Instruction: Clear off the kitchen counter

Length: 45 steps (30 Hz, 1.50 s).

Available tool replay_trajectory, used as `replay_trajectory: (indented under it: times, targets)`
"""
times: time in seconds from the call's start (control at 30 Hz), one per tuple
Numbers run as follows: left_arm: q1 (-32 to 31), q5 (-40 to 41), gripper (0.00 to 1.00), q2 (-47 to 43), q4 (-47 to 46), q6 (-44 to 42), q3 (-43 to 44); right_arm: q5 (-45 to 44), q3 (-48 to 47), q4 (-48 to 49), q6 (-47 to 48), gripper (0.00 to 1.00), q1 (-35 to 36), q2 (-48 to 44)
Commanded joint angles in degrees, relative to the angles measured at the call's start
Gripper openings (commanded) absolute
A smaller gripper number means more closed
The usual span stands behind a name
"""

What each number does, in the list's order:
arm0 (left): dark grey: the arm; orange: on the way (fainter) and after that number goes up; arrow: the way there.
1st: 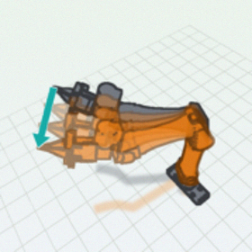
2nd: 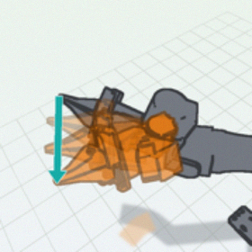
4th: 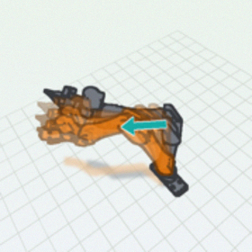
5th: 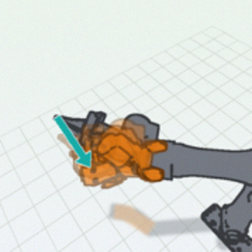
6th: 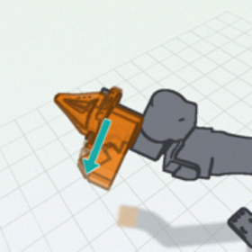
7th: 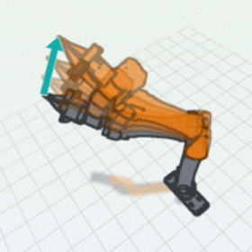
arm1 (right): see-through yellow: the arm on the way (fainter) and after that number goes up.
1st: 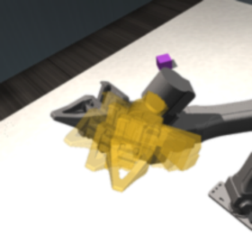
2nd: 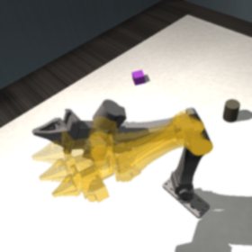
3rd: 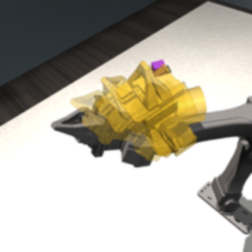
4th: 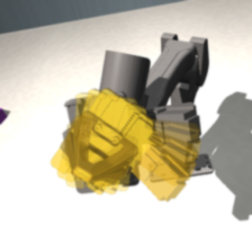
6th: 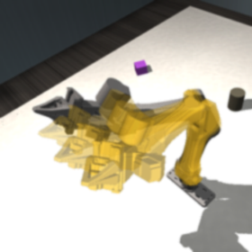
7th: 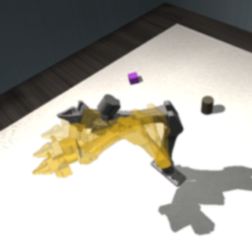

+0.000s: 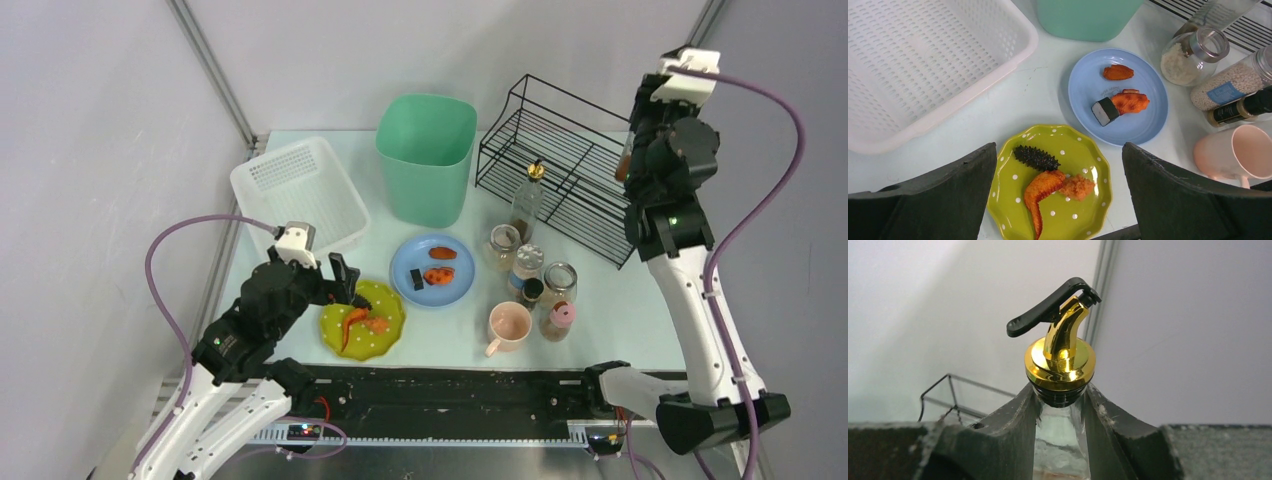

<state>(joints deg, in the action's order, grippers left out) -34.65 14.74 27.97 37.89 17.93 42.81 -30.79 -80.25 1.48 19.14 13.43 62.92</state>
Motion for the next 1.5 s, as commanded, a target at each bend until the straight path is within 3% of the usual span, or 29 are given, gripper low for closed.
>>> replay_trajectory:
  times: [0.0,0.23,0.7,1.47]
  targets:
    - [-0.24,-0.08,0.98,-0.36,-0.53,-0.62,0.31,0.8,-9.52,9.71,-1.04,0.0,-3.95,2.78]
    - [-0.2,-0.08,0.98,0.05,-0.45,-0.79,0.39,1.88,-18.26,8.82,-5.23,0.0,-10.12,11.67]
    - [-0.24,-0.3,0.98,0.26,-0.52,-0.97,0.41,3.99,-20.11,9.88,-8.15,0.0,-15.53,21.34]
    - [-0.22,-1.06,0.98,-0.62,-0.54,-1.13,0.47,4.65,-25.75,5.43,-10.31,0.0,-17.15,30.18]
